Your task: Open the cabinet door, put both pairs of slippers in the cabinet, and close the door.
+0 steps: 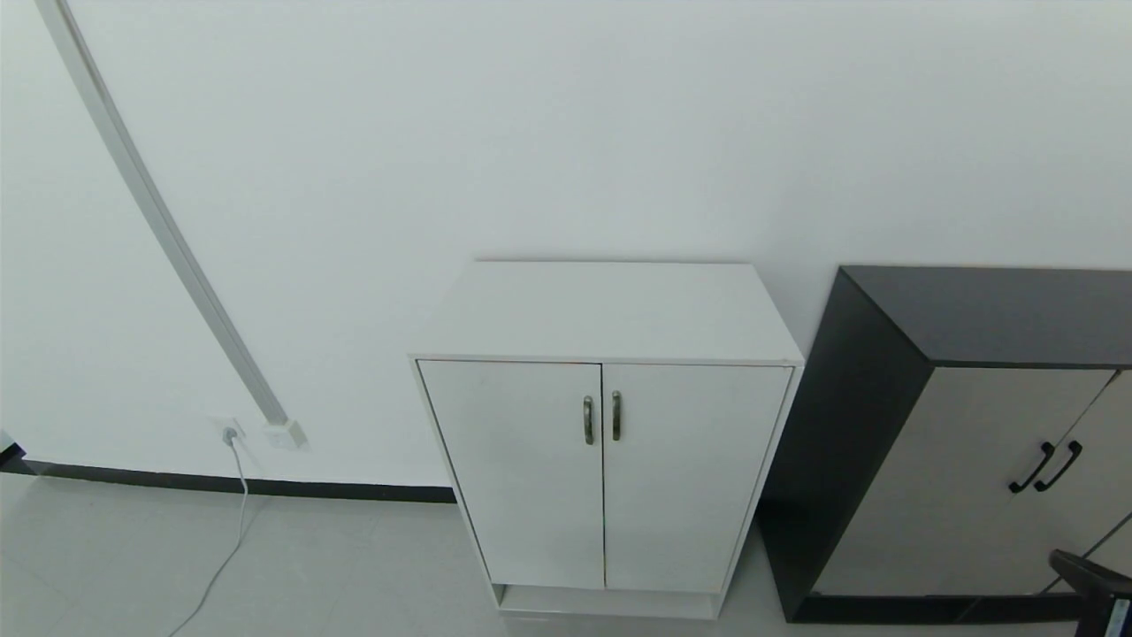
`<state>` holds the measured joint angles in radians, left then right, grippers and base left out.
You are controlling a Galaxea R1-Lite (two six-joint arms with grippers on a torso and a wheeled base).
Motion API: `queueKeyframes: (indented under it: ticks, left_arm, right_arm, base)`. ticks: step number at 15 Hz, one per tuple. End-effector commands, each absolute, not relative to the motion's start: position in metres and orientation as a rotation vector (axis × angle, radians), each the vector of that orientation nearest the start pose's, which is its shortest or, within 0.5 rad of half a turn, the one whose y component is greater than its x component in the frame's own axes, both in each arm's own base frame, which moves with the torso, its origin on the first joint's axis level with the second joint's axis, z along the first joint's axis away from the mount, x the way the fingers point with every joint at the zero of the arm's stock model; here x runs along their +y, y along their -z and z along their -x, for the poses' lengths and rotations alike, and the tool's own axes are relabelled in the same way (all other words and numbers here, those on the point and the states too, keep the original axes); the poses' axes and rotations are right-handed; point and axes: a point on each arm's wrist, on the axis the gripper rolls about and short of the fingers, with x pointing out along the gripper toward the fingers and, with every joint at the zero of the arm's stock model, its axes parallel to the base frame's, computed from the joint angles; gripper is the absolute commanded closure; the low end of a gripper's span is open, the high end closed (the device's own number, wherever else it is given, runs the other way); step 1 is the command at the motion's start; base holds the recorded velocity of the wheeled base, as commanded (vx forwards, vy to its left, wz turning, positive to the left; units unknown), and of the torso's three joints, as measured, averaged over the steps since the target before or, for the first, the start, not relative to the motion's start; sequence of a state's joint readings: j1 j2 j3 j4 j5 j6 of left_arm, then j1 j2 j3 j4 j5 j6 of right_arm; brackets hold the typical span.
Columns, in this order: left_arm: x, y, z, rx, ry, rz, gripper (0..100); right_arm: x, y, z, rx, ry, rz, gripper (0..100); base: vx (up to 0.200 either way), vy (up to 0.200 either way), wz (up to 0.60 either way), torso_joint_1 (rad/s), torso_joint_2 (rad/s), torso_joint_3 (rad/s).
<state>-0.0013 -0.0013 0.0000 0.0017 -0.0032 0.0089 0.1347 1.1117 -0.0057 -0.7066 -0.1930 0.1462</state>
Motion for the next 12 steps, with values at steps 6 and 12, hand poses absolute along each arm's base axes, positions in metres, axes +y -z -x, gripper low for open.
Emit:
queueKeyframes:
  ticks: [6,12]
  left_arm:
    - [0.000,-0.075,0.023,0.003,0.008,-0.009,100]
    - [0.000,-0.075,0.023,0.001,0.008,-0.011,100]
  right_arm:
    - [-0.004,-0.083,0.002,0.213,0.033,-0.036,100]
    - [-0.004,-0.078,0.015,0.095,-0.087,-0.004,100]
  base:
    - [0.000,0.000,0.00,0.000,0.00,0.000]
    - [0.000,0.000,0.00,0.000,0.00,0.000]
